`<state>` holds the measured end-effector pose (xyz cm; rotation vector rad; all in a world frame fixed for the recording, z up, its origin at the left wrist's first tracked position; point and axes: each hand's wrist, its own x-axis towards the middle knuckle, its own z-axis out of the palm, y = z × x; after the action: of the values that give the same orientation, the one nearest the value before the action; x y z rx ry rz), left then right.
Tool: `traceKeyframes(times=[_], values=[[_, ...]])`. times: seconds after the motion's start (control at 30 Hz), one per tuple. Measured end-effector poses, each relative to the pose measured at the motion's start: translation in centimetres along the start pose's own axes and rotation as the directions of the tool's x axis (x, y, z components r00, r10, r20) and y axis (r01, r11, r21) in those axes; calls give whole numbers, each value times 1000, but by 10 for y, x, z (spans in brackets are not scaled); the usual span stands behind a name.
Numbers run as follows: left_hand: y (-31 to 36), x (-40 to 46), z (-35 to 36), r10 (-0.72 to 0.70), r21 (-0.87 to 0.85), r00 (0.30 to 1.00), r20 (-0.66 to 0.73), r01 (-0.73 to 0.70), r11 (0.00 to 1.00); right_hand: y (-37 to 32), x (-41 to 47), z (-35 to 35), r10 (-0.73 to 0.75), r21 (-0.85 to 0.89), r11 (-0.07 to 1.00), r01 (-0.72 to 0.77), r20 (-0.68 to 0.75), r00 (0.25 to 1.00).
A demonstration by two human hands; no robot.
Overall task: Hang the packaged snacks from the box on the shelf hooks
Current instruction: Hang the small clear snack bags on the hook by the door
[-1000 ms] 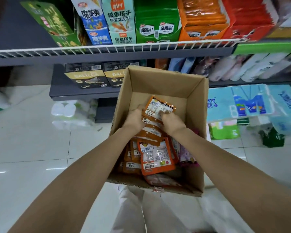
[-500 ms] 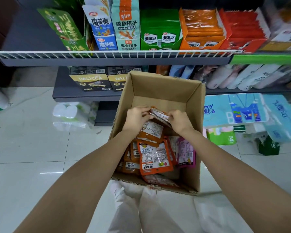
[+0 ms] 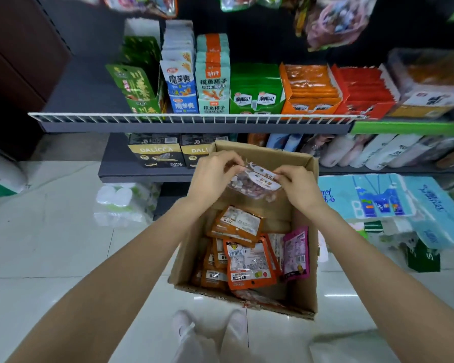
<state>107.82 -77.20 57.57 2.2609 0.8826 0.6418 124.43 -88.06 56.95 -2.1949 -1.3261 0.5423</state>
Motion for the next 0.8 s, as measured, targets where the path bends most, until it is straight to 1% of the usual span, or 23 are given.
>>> traceKeyframes(times=[0.13,0.3,0.47,0.57,0.73,0.8], values=[[16,13,-72,-26,-63,990,-140,17,998,-70,16,-29,-180,-18,984,179,-79,981],[7,21,-176,-104,-149,942,-318,59,987,-170,43,-39,-341,-17,939,344,-181,922],[-25,20,-287,-77,-76,869,-489,45,996,-278,74,-21,-446,-30,892,452,-229,865],[-50,21,-347,-68,-22,847,-527,66,998,-340,95,-2,-471,-24,876,482,-262,842],[-96,30,-433,-80,18,859,-506,104,994,-427,126,31,-465,46,860,509,-345,816],[-112,33,-459,-89,30,849,-520,122,992,-455,138,43,-463,47,856,515,-376,803]])
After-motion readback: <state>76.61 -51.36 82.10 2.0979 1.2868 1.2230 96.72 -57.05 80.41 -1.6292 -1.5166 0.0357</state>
